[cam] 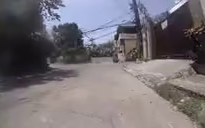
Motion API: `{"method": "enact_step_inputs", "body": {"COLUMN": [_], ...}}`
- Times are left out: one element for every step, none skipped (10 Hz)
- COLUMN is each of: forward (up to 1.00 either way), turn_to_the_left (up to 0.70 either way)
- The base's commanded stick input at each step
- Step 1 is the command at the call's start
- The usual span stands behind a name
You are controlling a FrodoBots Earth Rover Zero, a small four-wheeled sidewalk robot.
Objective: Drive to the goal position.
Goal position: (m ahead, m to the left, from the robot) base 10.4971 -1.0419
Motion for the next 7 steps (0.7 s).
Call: {"method": "enact_step_inputs", "body": {"forward": [1.00, 1.00, 1.00, 1.00, 1.00, 1.00, 1.00], "turn_to_the_left": [0.00, 0.00, 0.00, -0.40, -0.23, -0.01, 0.00]}}
